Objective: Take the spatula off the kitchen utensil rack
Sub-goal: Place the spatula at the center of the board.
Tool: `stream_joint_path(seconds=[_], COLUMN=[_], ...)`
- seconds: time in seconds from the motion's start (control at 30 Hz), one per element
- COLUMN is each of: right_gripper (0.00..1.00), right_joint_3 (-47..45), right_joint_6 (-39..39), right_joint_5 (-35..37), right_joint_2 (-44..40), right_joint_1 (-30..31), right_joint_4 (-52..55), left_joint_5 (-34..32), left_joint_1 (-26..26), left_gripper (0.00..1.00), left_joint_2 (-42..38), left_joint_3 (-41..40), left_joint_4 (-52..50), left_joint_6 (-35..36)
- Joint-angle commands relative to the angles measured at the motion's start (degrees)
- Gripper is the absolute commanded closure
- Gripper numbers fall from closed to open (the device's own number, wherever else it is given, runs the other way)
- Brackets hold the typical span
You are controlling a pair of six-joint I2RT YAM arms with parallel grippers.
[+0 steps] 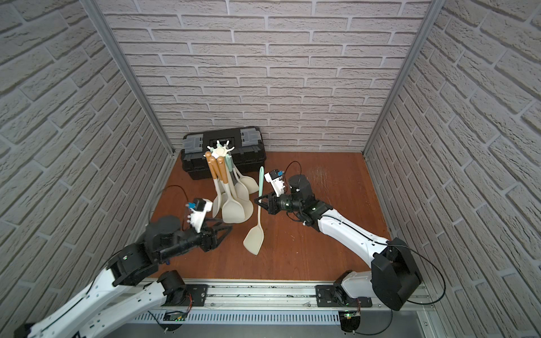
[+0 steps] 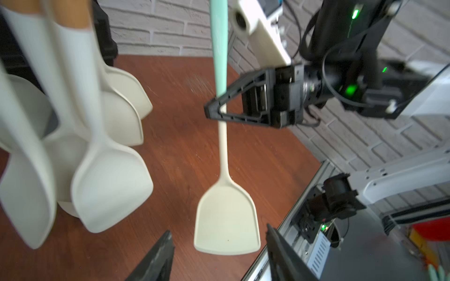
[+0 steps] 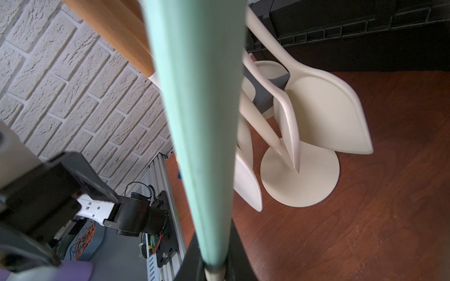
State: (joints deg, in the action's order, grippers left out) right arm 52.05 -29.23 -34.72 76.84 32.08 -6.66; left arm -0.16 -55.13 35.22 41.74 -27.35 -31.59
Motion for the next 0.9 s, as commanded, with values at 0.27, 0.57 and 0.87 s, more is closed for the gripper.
stream_joint_path(seconds=[0.27,0.57,0.87], right_gripper=[0.97,0.97,0.97], right_joint_3=[-3.6,-5.4,-7.3], right_joint_6=[-1.0,2.0,-0.6], right_joint_5=[-2.6,0.0,6.0], right_joint_2=[-7.4,-10.9,-10.9], right_joint_1=[-0.2,-0.3,-2.3], right_joint_4=[-3.3,3.2,6.8], left_joint_5=[-7.6,0.2,6.0], left_joint_1=[-3.1,-0.3,1.0], left_gripper=[0.4,0.51,0.37], left_joint_2=[33.9,38.4,37.1], left_joint_3=[9.5,11.3,5.4], left_joint_4=[24.3,29.6,36.8], left_joint_6=[-8.8,-10.6,-12.9])
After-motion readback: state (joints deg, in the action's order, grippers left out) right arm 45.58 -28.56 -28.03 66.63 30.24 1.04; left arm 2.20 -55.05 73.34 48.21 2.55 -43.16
